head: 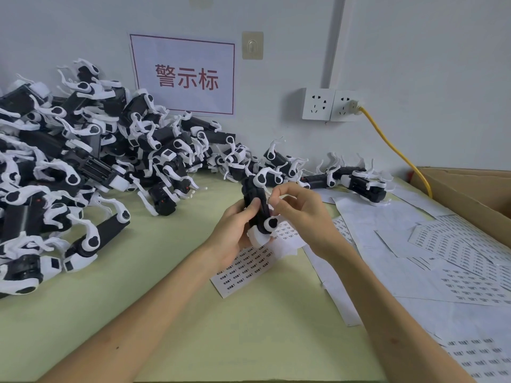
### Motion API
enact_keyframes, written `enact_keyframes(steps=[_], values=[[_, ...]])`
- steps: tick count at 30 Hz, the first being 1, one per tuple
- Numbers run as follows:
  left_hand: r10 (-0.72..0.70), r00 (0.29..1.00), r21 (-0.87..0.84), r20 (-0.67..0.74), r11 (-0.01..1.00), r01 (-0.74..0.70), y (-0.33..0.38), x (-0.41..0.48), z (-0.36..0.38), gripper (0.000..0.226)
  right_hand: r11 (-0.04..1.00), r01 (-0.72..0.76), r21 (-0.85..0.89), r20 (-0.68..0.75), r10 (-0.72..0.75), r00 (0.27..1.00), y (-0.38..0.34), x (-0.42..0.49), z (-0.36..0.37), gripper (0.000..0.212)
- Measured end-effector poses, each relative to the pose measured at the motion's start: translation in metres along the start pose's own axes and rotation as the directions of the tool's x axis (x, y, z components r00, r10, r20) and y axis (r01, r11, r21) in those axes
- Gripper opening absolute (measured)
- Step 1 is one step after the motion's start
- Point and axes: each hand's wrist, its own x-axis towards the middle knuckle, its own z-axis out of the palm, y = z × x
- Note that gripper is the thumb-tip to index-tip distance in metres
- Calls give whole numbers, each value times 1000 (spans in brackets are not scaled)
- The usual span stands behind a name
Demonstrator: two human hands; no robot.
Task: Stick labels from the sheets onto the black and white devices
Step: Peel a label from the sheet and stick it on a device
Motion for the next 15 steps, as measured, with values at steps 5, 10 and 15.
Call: enact_keyframes(steps=[5,10,15], values=[[17,1000,41,2,999,-17,0,0,0,29,999,-49,10,-17,49,999,2,2,0,8],[32,999,82,-15,996,-31,-3,-1,2,25,998,-67,-12,-18,66,998,2,2,-2,8],[78,997,148,-13,986,-75,-4,-1,1,25,997,-75,7,-12,75,997,1,1,0,10]])
